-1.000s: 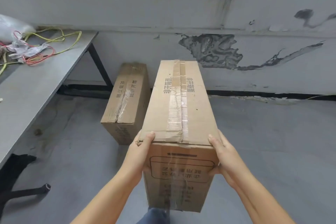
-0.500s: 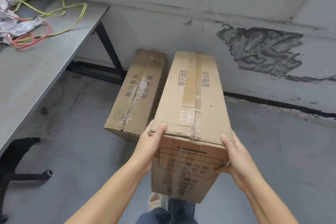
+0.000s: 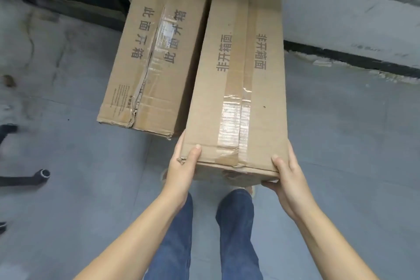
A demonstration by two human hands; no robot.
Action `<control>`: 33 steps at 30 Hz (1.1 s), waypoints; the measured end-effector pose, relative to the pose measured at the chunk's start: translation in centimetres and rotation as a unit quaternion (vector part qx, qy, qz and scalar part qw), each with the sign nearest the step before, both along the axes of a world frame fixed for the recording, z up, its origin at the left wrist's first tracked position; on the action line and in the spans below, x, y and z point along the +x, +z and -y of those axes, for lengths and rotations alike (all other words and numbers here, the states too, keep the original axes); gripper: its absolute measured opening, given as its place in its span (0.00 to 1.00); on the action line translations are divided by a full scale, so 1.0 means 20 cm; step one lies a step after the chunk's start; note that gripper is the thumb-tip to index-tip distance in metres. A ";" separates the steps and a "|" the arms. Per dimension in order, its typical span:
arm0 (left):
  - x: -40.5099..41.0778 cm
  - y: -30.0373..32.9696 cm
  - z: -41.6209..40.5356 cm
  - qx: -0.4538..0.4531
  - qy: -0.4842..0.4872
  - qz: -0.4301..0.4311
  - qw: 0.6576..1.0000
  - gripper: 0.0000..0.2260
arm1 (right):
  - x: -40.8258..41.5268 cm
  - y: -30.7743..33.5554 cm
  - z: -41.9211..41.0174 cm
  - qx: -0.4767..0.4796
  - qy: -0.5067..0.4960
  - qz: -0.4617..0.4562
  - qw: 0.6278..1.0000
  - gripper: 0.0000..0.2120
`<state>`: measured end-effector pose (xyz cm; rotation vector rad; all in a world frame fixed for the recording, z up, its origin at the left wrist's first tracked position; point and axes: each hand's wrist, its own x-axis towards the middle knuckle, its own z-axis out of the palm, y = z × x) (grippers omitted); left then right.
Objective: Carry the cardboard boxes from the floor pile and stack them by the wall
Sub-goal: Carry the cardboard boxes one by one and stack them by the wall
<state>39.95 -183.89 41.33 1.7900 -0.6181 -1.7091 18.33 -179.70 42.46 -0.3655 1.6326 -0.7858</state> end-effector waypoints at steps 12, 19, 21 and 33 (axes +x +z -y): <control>0.16 -0.21 0.05 0.225 0.207 -0.156 0.939 0.23 | 0.22 -0.27 0.04 0.039 -0.079 0.062 0.994 0.19; 0.11 -0.49 0.39 0.189 0.326 -0.139 0.916 0.17 | 0.20 -0.51 0.34 0.030 -0.016 0.037 0.999 0.22; 0.09 -0.55 0.38 0.188 0.318 -0.127 0.921 0.14 | 0.19 -0.56 0.33 0.033 0.010 0.028 0.999 0.22; 0.19 -0.28 0.39 0.225 0.164 -0.028 0.960 0.23 | 0.10 -0.29 0.37 0.090 0.134 -0.071 0.984 0.23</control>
